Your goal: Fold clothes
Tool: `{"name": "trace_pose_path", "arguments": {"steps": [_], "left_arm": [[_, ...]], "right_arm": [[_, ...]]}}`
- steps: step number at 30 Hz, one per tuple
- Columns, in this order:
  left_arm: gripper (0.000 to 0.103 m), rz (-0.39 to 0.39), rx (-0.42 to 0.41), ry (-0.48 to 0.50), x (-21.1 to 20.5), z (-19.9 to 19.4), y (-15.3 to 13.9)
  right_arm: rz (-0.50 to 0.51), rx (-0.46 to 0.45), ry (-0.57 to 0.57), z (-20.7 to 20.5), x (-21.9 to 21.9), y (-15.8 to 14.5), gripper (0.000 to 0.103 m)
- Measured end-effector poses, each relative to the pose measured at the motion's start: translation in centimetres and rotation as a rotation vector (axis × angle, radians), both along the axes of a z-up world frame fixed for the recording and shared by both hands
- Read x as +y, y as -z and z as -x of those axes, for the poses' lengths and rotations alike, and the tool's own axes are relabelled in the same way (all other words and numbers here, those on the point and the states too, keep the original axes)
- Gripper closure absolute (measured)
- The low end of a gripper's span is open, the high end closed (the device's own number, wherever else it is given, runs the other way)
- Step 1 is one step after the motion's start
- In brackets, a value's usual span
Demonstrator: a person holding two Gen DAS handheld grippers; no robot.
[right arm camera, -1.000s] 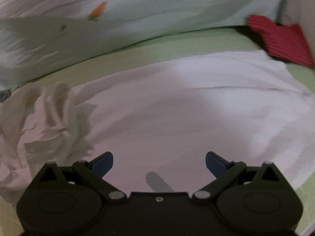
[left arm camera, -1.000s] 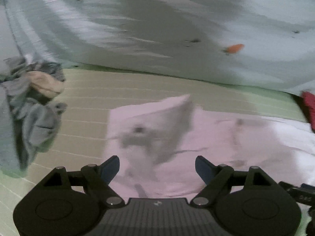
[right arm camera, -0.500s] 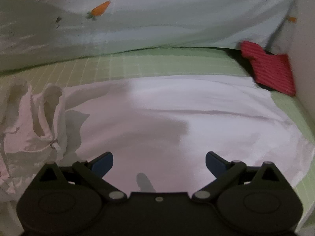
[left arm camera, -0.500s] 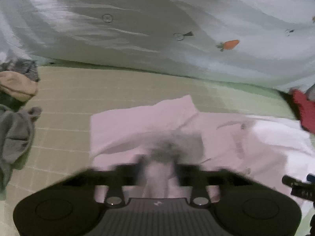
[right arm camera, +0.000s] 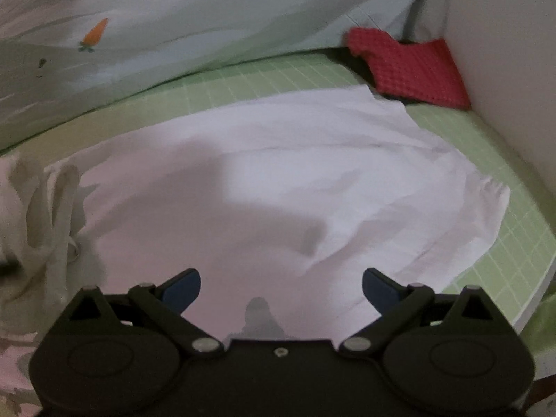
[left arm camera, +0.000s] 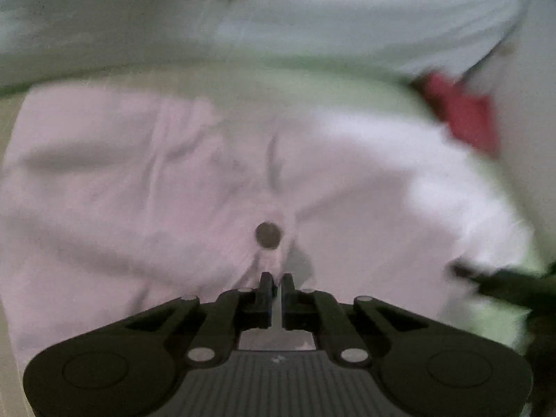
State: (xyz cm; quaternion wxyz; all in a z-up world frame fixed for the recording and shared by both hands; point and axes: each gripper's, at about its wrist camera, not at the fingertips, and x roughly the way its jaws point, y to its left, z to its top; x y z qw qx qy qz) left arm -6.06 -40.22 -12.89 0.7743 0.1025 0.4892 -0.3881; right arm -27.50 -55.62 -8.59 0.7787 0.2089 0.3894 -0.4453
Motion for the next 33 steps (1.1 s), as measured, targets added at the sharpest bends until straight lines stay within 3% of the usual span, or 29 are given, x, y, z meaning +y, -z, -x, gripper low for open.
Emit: {"name": "trace_pose_path", "arguments": {"steps": [3, 8, 11, 16, 21, 26, 33], "left_arm": [[0.088, -0.036, 0.036, -0.064, 0.1, 0.3, 1.2], [0.044, -0.028, 0.076, -0.144, -0.3, 1.1, 1.0], [0.027, 0.006, 0.052, -0.185, -1.0, 2.1, -0.2], [0.021, 0.054, -0.004, -0.258, -2.1, 3.2, -1.8], [0.019, 0.055, -0.035, -0.312, -2.5, 4.3, -3.4], [0.013, 0.015, -0.06, -0.385, -1.2, 5.2, -4.2], [0.013, -0.053, -0.05, -0.466, 0.6, 4.6, -4.1]], "right_arm": [[-0.007, -0.005, -0.019, 1.0, -0.9, 0.2, 0.002], [-0.023, -0.013, -0.053, 3.3, -3.1, 0.9, 0.002], [-0.001, -0.016, -0.058, 4.5, -4.8, 0.7, 0.002], [0.079, -0.02, -0.051, 6.9, -9.7, 0.0, 0.001], [0.133, 0.036, -0.011, 9.1, -15.6, 1.0, 0.001], [0.043, -0.001, 0.058, 10.8, -20.2, 3.4, 0.001], [-0.006, -0.007, 0.07, 10.6, -21.4, 5.7, 0.0]]}}
